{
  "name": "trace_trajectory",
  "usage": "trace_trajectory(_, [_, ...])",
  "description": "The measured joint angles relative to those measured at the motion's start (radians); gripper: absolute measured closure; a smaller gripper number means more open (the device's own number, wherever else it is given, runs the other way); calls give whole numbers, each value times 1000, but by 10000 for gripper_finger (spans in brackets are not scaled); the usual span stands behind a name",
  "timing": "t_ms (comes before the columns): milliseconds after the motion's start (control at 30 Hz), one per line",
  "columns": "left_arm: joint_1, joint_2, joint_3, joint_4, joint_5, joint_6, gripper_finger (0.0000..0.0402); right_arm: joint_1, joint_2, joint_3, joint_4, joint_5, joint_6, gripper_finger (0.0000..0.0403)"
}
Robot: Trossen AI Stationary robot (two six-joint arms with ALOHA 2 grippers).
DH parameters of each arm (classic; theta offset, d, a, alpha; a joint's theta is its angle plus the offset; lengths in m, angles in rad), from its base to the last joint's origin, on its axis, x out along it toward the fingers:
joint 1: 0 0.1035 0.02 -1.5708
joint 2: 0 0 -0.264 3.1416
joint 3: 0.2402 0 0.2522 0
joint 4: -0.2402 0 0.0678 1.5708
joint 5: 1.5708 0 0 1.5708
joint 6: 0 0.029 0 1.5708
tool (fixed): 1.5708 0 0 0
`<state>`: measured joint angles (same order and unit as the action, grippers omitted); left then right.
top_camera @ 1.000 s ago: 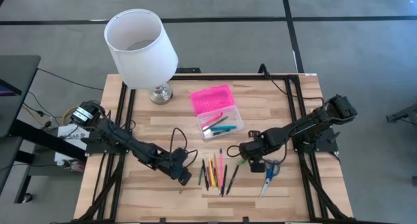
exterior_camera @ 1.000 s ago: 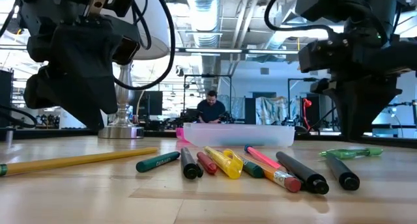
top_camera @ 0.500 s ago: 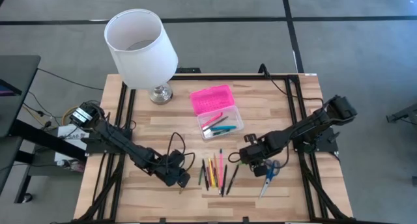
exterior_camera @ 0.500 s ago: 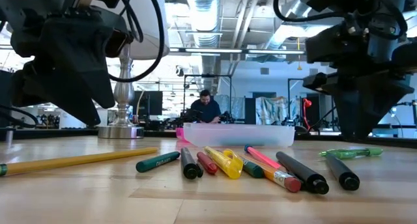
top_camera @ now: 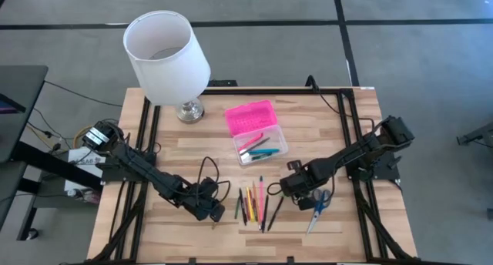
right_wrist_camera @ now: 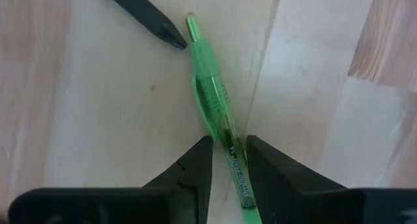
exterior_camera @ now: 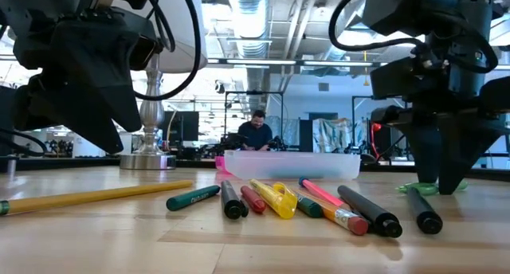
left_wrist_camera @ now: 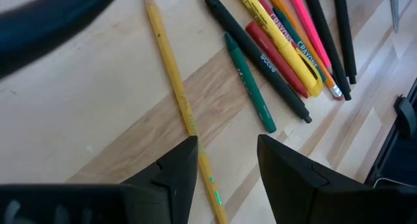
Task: Pick & place school supplies into a supply box
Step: Put the green pen into the pink supply box
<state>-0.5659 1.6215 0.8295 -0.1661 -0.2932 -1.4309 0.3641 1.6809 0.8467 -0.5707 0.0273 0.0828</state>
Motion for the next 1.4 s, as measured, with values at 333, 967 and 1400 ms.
trace_trajectory(333, [-3, 0, 0, -1, 1, -4, 249, -38, 19, 0, -20, -15, 139, 342])
trace_trajectory(967, [-3, 0, 0, -5, 0, 23, 249, -52, 26, 24, -38, -6, 181, 384])
trace_trajectory(1400, [-3, 0, 0, -12, 0, 32, 249, -58, 28, 57, -75, -5, 171, 388])
